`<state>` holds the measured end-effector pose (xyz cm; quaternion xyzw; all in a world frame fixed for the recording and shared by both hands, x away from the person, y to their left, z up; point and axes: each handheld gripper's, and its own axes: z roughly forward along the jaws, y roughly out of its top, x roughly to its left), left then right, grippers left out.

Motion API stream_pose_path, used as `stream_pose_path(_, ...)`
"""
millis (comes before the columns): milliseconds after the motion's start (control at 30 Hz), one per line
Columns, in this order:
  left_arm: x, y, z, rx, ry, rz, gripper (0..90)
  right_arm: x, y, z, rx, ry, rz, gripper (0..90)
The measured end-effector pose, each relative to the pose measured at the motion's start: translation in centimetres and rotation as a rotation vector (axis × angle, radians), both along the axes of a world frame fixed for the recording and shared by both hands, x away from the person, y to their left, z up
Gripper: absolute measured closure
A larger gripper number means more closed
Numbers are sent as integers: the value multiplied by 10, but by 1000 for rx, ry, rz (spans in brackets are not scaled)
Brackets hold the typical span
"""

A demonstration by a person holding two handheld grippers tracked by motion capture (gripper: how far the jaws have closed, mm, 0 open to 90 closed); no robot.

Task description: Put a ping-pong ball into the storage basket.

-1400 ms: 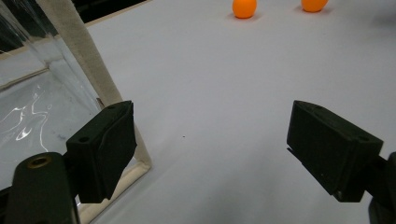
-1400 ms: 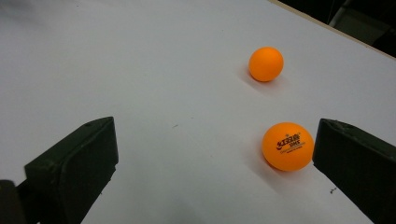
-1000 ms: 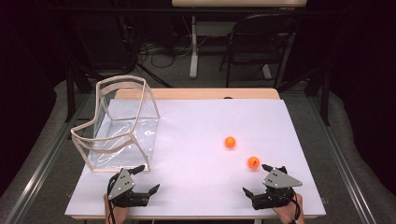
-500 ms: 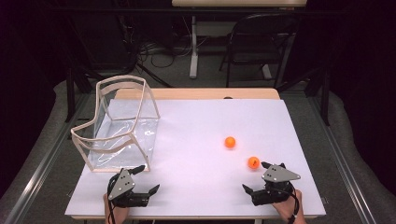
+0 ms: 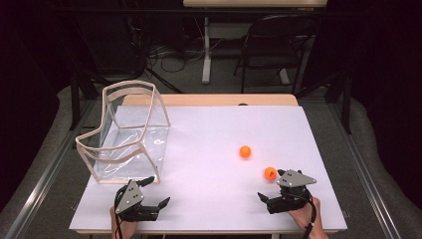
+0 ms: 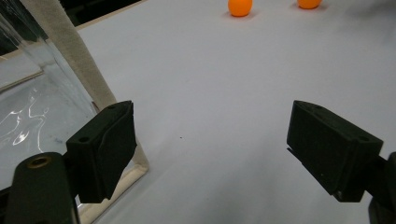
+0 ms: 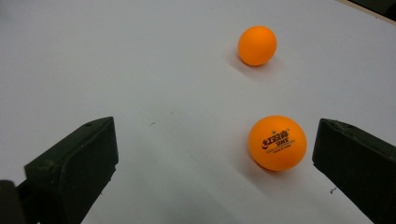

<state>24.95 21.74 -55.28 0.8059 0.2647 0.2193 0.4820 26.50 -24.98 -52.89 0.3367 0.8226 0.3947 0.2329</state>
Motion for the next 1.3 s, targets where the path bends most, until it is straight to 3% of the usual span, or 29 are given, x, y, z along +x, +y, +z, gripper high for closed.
stream_pose_path(833, 0, -4, 0, 8, 0, -9, 158, 36, -10, -3, 13, 71, -47, 0)
stream_pose_path(1300, 0, -3, 0, 4, 1, -7, 157, 54, -7, -9, -27, 142, -45, 0)
